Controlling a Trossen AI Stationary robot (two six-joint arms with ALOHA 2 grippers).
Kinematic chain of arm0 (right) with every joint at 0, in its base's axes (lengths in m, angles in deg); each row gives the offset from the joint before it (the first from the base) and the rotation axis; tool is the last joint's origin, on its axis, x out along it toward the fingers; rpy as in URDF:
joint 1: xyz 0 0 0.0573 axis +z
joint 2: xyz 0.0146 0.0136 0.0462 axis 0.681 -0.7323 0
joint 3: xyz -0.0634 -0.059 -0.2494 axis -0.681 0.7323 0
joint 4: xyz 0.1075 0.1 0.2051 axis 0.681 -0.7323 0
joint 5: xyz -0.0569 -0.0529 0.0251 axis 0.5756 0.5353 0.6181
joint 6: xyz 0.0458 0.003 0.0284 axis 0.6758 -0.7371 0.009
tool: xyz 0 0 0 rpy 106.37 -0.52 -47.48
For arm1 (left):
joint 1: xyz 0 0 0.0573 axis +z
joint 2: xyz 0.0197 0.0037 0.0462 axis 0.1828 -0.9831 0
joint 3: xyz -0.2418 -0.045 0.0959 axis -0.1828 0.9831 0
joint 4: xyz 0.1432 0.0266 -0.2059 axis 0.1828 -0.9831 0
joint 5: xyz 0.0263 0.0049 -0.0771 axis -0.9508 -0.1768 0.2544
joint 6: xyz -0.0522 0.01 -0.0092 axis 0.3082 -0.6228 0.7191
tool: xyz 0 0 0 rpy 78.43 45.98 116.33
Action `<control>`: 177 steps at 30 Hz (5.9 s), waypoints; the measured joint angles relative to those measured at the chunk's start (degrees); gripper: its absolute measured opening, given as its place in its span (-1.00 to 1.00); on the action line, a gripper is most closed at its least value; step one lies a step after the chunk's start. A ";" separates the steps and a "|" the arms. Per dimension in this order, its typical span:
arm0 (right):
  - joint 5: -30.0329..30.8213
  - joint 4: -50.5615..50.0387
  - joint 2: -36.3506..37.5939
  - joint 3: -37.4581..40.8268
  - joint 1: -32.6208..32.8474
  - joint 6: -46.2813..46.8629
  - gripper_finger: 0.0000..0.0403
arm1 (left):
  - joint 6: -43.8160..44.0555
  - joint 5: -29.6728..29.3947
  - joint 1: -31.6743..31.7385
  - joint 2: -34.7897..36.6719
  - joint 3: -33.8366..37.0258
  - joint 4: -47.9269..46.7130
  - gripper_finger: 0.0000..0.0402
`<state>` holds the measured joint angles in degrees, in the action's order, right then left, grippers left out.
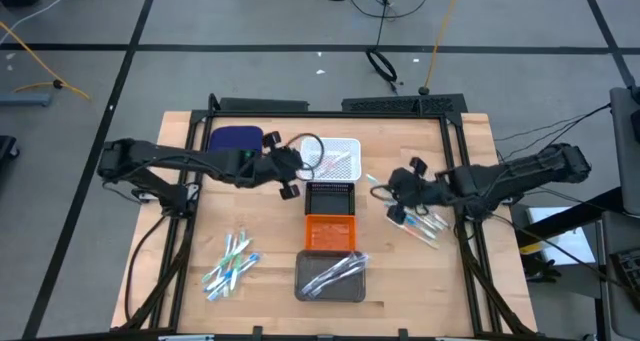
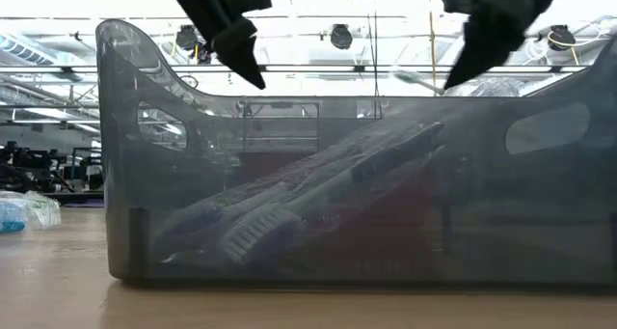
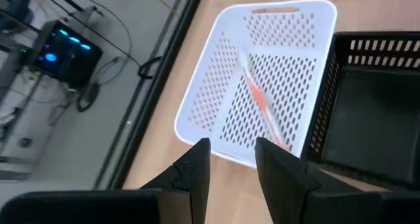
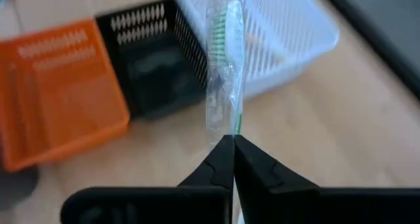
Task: Pick & Place Toothbrushes
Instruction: Put the green toothbrush into the black basket
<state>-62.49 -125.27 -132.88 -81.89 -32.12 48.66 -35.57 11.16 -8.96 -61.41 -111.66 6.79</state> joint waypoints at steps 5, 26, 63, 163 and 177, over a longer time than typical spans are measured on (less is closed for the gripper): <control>-4.65 10.06 -0.74 -0.02 -6.27 -10.90 -1.00 | -1.43 6.33 3.51 4.19 6.00 7.41 -0.38; -16.66 32.60 -8.33 -0.03 -11.79 -26.47 -1.00 | -1.48 18.84 5.54 6.06 10.94 23.02 -0.38; -19.70 59.19 -12.91 0.59 -9.18 -35.24 -1.00 | 1.19 33.17 -0.04 -1.39 10.90 49.62 -0.81; -19.43 43.94 -10.71 1.51 -12.59 -32.04 -0.50 | 22.54 29.43 3.18 -21.04 -11.50 -2.06 -0.12; -19.43 41.96 -10.71 1.46 -12.61 -32.04 -0.50 | 27.70 26.87 -0.80 -13.72 -11.50 -19.13 -0.05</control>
<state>-81.92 -83.31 -143.59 -80.42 -44.73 16.62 -7.87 38.04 -9.76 -75.13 -123.16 -12.34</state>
